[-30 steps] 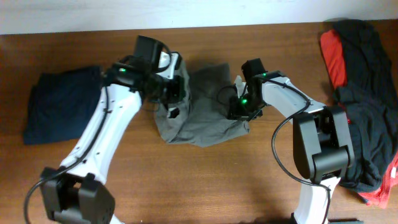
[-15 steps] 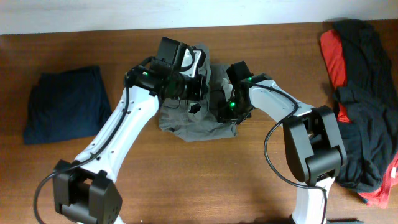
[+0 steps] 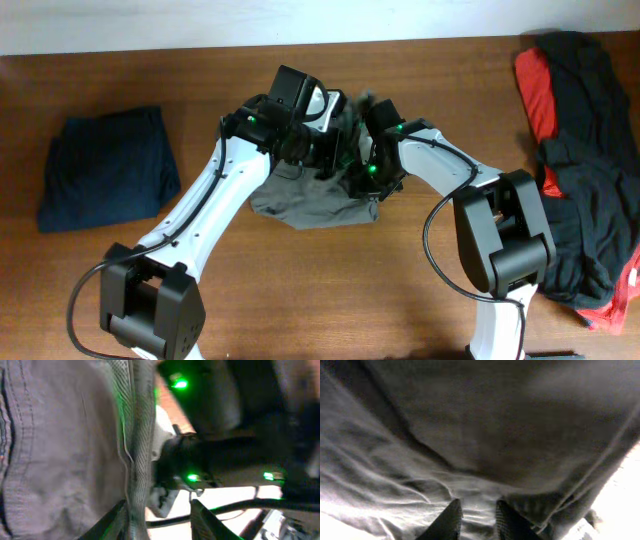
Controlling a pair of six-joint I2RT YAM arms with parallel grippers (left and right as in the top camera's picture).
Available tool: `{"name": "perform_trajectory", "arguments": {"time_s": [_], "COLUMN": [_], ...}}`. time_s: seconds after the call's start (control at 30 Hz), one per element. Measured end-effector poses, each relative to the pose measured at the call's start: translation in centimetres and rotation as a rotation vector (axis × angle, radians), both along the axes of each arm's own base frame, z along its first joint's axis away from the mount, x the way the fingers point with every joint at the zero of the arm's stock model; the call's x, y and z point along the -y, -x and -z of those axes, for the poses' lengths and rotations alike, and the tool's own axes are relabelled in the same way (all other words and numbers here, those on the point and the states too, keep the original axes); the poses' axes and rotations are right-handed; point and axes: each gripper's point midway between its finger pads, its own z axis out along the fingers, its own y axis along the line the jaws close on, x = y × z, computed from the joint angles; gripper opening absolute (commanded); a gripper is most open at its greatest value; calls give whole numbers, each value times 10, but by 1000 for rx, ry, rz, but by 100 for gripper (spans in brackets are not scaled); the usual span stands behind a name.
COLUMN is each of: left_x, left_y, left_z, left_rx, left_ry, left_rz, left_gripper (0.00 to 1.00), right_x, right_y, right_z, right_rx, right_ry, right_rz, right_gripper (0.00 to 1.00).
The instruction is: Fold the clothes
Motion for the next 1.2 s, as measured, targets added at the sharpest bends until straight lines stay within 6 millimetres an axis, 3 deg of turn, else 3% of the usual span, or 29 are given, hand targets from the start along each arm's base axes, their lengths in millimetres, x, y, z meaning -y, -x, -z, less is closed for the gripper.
{"name": "perform_trajectory", "arguments": {"time_s": [0.17,0.3,0.47,0.6,0.73,0.87,0.93,1.03,1.2], "left_x": [1,-21,-51,-68,-85,-99,-104,-110,-119], "left_y": [-8,-25,-40,-43,-44,-45,-47,-49,-53], "left_z": [-22,-33,-38,-35,-24,-15,-13,-11,-2], "left_rx": [18,44,52,32,15,20,26,38,42], "left_ry": [73,84,85,65,-12,-99,-129,-161,-214], "left_rz": [11,-46,-117,-158,-207,-250,-268,-283,-311], "left_gripper": [45,45,45,50,53,53,53,53,53], "right_x": [1,5,28,55,79,92,91,80,53], "right_y": [2,14,31,23,0,-16,-19,-20,-13], "right_z": [0,1,-5,-40,-107,-165,-183,-191,-186], "right_rx": [-10,-63,-143,-123,6,142,185,202,173], "right_ry": [3,21,113,199,248,253,243,190,98], "right_rz": [2,6,23,64,120,159,162,125,35], "right_gripper": [27,27,32,36,37,43,43,43,42]}}
